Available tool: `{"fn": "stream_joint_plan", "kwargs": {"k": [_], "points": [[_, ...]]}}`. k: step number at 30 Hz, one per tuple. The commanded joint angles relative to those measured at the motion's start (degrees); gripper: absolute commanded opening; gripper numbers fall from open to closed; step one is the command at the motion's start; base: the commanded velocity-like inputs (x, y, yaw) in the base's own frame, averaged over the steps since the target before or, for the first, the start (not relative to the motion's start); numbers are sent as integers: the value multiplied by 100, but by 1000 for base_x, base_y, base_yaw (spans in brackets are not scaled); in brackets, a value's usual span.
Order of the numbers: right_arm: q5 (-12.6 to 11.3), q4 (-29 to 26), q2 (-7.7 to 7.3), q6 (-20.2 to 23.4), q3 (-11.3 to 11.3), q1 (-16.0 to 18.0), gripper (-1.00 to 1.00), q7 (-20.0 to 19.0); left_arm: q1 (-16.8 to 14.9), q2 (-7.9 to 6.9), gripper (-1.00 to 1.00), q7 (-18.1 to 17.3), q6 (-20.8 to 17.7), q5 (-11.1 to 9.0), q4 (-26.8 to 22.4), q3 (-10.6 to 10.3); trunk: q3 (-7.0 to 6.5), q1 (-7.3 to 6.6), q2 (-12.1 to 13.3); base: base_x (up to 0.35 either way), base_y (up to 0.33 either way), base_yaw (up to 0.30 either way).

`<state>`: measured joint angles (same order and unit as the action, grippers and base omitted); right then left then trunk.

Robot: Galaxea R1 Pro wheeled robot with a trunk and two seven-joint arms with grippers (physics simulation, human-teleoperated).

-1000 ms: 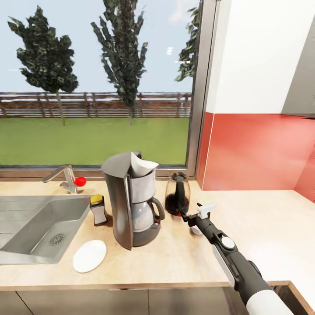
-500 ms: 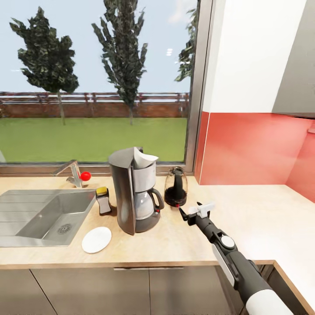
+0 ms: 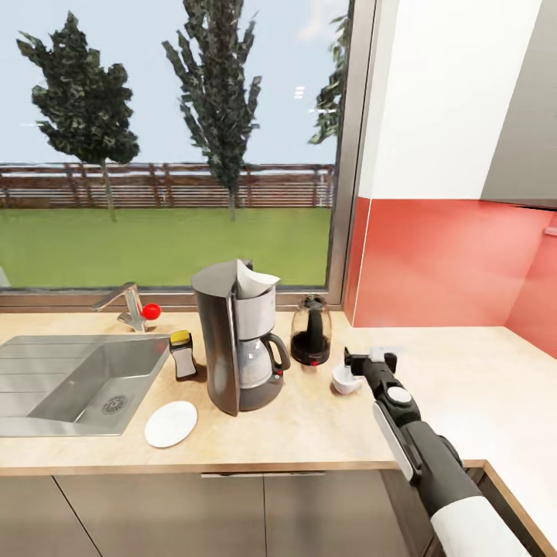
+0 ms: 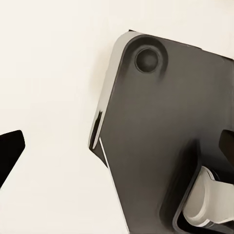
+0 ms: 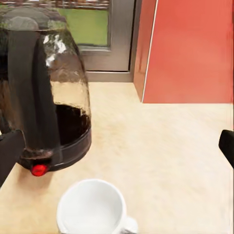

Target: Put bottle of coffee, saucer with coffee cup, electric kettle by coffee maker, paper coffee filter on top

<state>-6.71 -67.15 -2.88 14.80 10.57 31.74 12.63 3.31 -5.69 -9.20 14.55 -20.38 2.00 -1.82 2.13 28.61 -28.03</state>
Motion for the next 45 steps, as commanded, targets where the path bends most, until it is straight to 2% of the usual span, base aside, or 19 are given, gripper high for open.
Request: {"fn": "stream_joint_plan", "kwargs": {"k": [1,2,3,4,5,11,16,29,35,37,38,39,41,45], "points": [[-60,-34,-9,253,20,106,100,88,-5,2,100,-38,24,-54,16,-20,11,3,-10,0,0,0],[-59,-53,-8,739,-8,311,100,125,-5,1,100,-38,24,-54,18,-20,11,3,-10,0,0,0],[-61,-55,-9,868,-21,358,100,130,-5,1,100,-38,24,-54,19,-20,11,3,-10,0,0,0],[-64,-61,-7,1267,-93,465,100,162,-5,2,100,-38,23,-54,19,-20,11,3,-10,0,0,0],[-72,-61,20,1779,-283,547,100,228,-5,0,100,-38,22,-54,21,-21,11,3,-10,0,0,0],[-75,1,213,2477,-437,585,100,378,-5,-2,100,-38,17,-54,51,-21,11,3,-10,0,0,0],[-79,-25,267,2672,-459,587,100,467,-4,-15,100,-38,-6,-54,62,-21,11,3,-10,0,0,0],[-85,36,288,2712,-476,588,100,486,70,-29,100,-38,-48,-54,64,-21,11,3,-10,123,0,0],[-85,467,289,2711,-482,588,100,486,74,-6,100,-38,-43,-54,64,-22,11,3,-10,13,0,0],[-85,588,290,2710,-564,588,100,486,74,-3,100,-38,-41,-54,64,-21,11,3,-10,1,0,0],[-85,711,292,2709,-780,588,100,486,77,-3,100,-38,-40,-54,64,-21,11,3,-10,0,0,0],[-85,740,294,2707,-853,588,100,486,79,-3,100,-38,-43,-54,64,-21,11,3,-10,0,0,0],[-85,775,296,2705,-947,588,100,486,111,-8,100,-34,-41,-54,64,-21,11,3,-10,0,0,0],[-85,789,296,2704,-987,588,100,486,139,-16,100,-30,-44,-54,64,-21,11,3,-10,15,0,0]]}}
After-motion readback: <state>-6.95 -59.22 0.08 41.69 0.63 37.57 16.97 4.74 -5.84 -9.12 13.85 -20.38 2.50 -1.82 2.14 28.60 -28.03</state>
